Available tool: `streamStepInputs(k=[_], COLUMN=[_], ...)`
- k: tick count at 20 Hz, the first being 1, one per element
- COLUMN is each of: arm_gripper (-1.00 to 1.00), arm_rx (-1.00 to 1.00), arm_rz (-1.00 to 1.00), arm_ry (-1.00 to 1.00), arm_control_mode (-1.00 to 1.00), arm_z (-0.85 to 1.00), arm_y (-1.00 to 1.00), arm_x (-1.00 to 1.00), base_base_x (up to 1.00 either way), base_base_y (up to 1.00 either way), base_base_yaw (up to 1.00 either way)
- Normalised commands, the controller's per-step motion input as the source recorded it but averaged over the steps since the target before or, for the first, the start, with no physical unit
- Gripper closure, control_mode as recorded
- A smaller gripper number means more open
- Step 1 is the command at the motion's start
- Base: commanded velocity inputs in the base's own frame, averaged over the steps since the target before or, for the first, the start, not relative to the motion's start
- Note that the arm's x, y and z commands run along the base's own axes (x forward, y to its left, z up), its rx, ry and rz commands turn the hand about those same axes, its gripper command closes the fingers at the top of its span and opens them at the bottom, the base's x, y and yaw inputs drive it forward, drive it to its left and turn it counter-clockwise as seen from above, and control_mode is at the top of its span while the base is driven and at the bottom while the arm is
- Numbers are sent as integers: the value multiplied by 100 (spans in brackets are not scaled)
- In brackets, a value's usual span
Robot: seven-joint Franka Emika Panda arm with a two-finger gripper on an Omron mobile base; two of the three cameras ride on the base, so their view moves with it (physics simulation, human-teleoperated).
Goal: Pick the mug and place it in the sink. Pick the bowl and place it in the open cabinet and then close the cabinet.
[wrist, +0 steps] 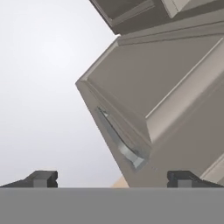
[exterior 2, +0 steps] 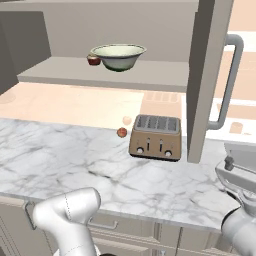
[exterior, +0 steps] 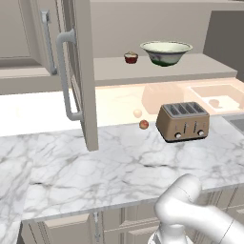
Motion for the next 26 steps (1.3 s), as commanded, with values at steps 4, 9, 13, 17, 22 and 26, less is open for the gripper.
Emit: streamStepInputs(k=[4, 9, 13, 17, 22, 26], arm_gripper=[-100, -100, -100, -100, -100, -100], arm_rx=[-11, -9, -3, 0, 0, 0], arm_rz=[-14, -19, -23, -17, -14, -7], arm_ry=[1, 12, 32, 68, 57, 51], arm_control_mode=[-100, -100, -100, -100, -100, -100], arm_z=[-24, -8, 6, 14, 0, 0], arm_y=[0, -11, -18, -62, -38, -19], arm_x=[0, 1, 28, 54, 61, 76], base_base_x=[0, 0, 0, 0, 0, 0], base_base_y=[0, 0, 0, 0, 0, 0], base_base_yaw=[0, 0, 0, 0, 0, 0])
